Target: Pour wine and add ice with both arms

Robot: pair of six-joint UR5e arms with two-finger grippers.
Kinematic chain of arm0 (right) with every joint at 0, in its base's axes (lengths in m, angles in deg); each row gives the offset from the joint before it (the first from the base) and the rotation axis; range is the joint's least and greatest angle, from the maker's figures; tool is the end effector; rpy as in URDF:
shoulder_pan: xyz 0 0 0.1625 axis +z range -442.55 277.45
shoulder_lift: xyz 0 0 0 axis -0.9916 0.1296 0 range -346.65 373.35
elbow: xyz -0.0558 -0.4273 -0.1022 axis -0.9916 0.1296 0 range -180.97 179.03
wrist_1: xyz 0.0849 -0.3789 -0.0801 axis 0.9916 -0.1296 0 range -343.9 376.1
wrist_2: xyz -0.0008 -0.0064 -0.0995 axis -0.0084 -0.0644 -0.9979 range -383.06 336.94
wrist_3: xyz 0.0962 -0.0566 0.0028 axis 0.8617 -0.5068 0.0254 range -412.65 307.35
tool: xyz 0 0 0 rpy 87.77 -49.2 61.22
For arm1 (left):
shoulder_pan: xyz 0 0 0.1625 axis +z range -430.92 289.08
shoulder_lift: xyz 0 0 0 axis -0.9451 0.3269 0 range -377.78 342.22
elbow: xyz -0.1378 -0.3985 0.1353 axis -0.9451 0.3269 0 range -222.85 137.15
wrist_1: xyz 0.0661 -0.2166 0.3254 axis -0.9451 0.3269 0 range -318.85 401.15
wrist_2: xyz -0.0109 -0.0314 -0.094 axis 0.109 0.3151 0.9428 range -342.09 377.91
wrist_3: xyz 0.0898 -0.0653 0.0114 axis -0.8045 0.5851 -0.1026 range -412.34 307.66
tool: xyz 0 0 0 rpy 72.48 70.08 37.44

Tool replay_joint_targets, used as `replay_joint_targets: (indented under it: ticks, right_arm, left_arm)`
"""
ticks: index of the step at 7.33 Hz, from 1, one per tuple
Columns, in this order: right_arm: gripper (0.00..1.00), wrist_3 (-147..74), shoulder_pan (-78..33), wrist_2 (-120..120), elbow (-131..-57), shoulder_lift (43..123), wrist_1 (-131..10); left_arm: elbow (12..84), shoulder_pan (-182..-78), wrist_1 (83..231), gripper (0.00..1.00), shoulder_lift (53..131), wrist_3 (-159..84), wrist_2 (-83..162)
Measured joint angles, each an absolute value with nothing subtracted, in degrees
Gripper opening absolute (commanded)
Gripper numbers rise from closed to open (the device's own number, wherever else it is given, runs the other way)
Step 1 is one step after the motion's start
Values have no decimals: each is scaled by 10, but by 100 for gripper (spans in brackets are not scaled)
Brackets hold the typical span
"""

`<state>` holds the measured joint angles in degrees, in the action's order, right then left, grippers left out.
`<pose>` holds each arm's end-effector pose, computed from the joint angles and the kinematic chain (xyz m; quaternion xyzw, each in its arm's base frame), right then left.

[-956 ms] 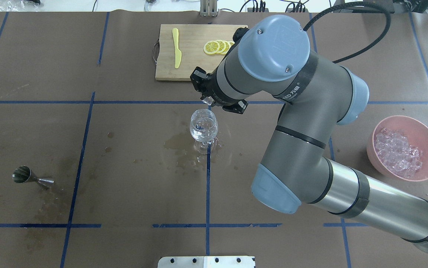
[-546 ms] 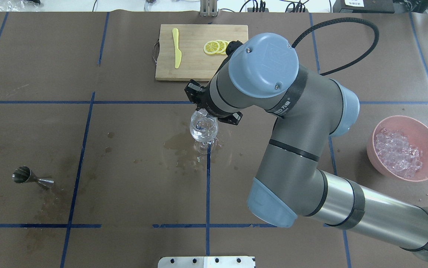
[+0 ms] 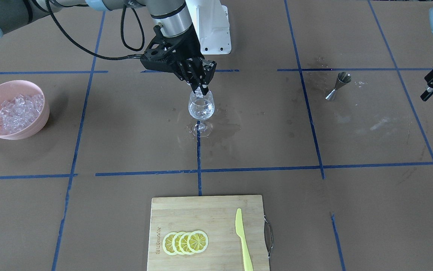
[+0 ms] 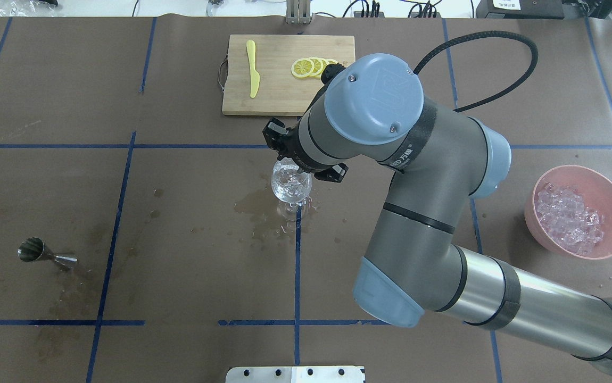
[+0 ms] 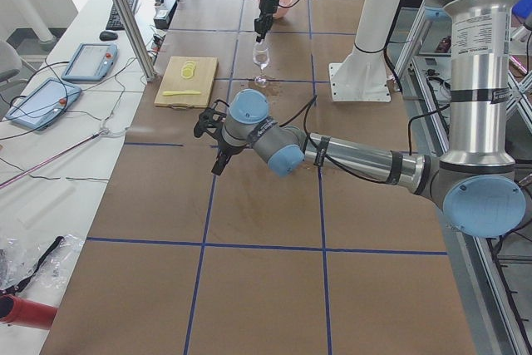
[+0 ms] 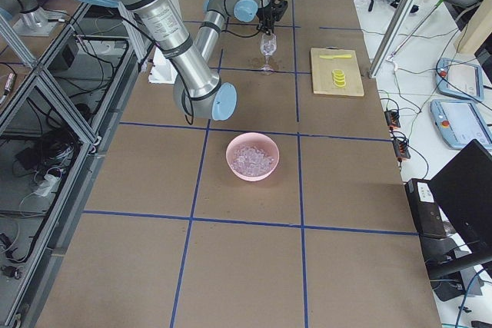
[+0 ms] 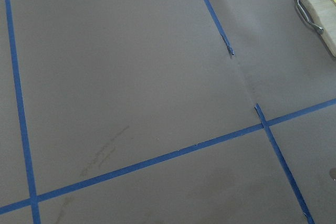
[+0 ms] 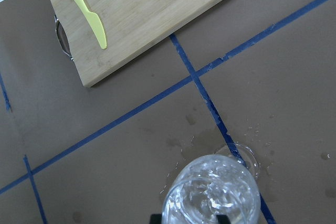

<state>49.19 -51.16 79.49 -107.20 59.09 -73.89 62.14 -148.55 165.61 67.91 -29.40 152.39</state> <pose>-0.4868 -0.4249 0.1216 -0.0080 -0.5096 0.2651 0.8185 0.0449 -0.4616 0.5203 0.2325 0.4407 0.0659 0.8645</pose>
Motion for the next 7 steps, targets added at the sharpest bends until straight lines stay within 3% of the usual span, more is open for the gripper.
replay_joint_targets:
  ticks: [2,4,7]
  right_arm:
    - [100,456,-458,860,-1096,637,-738]
    - [100,311,-365,948,-1140,751,-734]
    - [100,8,-210,1025,-1114,892,-734]
  left_arm:
    - [617,-1485,1655,100,676,-294,1523]
    - [614,-1486,1653,100,672,-294,1523]
    - [613,-1487,1620,100,670,-295,1526]
